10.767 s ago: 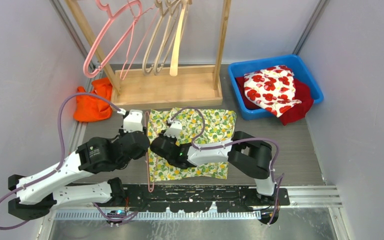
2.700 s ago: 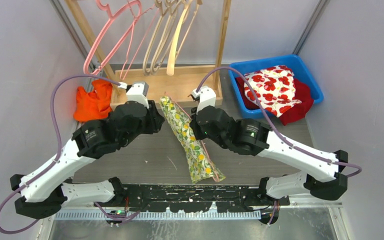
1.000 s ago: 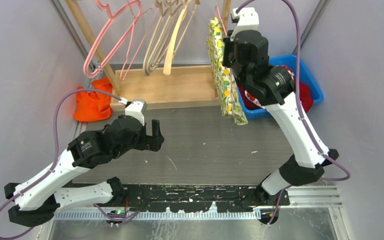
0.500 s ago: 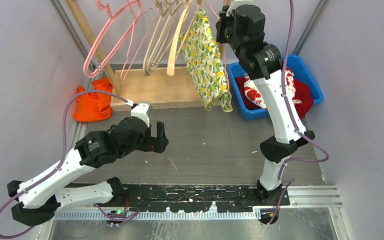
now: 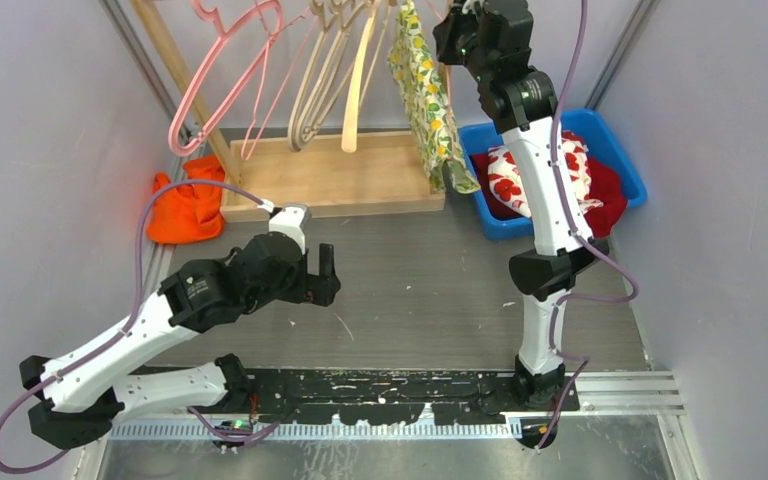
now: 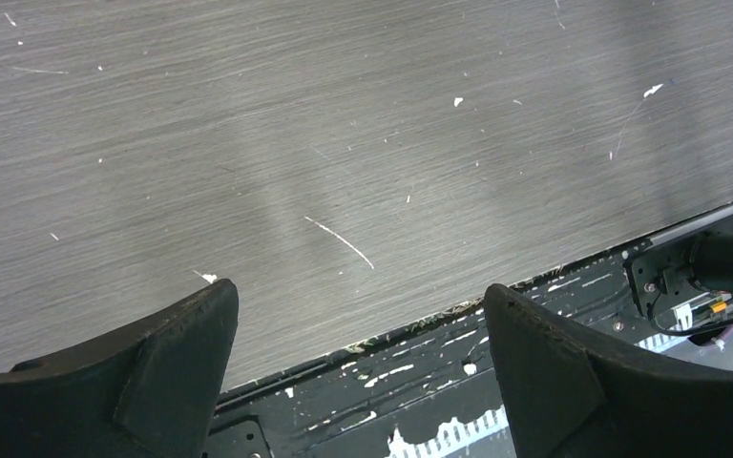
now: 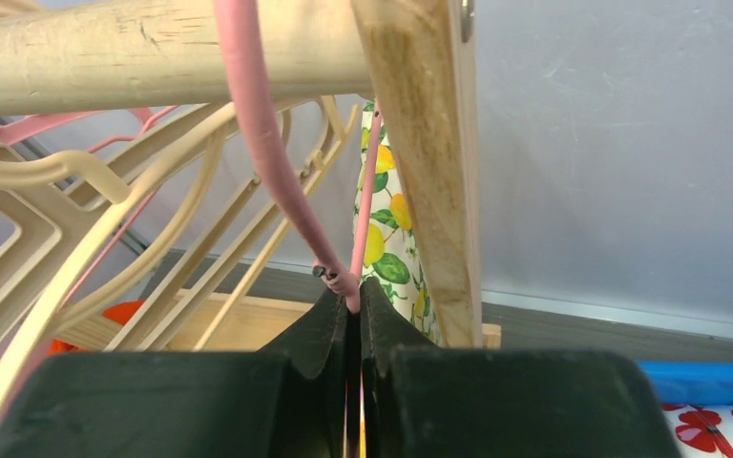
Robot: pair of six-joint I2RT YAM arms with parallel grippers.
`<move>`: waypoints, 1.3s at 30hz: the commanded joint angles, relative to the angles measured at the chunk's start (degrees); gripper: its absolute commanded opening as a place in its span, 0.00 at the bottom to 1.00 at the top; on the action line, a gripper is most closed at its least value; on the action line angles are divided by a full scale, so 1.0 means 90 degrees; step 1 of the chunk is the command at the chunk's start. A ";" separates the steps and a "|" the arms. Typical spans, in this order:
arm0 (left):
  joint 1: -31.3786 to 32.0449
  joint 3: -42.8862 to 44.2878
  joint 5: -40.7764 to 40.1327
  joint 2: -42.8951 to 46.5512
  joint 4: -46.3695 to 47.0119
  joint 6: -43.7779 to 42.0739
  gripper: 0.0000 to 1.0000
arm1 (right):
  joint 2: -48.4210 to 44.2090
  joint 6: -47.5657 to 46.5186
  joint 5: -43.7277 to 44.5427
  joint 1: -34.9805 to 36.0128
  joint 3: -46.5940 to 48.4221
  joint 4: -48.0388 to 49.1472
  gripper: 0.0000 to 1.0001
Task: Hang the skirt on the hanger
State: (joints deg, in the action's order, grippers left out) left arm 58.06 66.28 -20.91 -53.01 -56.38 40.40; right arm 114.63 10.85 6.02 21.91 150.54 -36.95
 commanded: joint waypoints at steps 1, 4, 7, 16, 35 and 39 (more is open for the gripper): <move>0.0013 0.0025 0.0030 -0.0107 0.0319 0.0072 0.99 | -0.0053 0.0109 -0.0249 -0.0038 0.0383 0.0961 0.01; 0.0009 -0.0001 0.0030 -0.0171 0.0370 0.0079 0.99 | 0.0061 0.0119 -0.0286 -0.0037 0.0402 0.1078 0.01; 0.0005 -0.0013 0.0032 -0.0229 0.0389 0.0083 0.99 | 0.0178 0.0127 -0.0288 -0.0040 0.0412 0.1148 0.01; 0.0007 -0.0036 0.0040 -0.0357 0.0455 0.0075 0.99 | 0.0574 0.0192 -0.0371 -0.0041 0.0443 0.1232 0.01; 0.0007 -0.0132 -0.0081 -0.0444 0.0552 0.0062 1.00 | -0.1212 0.0184 -0.0364 0.0057 -0.1728 0.0867 0.73; -0.0006 -0.0129 -0.0183 -0.0431 0.0471 0.0070 1.00 | -0.2343 0.0310 -0.0293 0.0056 -0.2780 0.0857 0.89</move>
State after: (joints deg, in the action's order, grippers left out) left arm 58.06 64.99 -20.78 -57.84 -53.52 40.53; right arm 106.13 12.58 2.52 22.59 130.96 -31.40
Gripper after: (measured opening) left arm 0.997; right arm 0.842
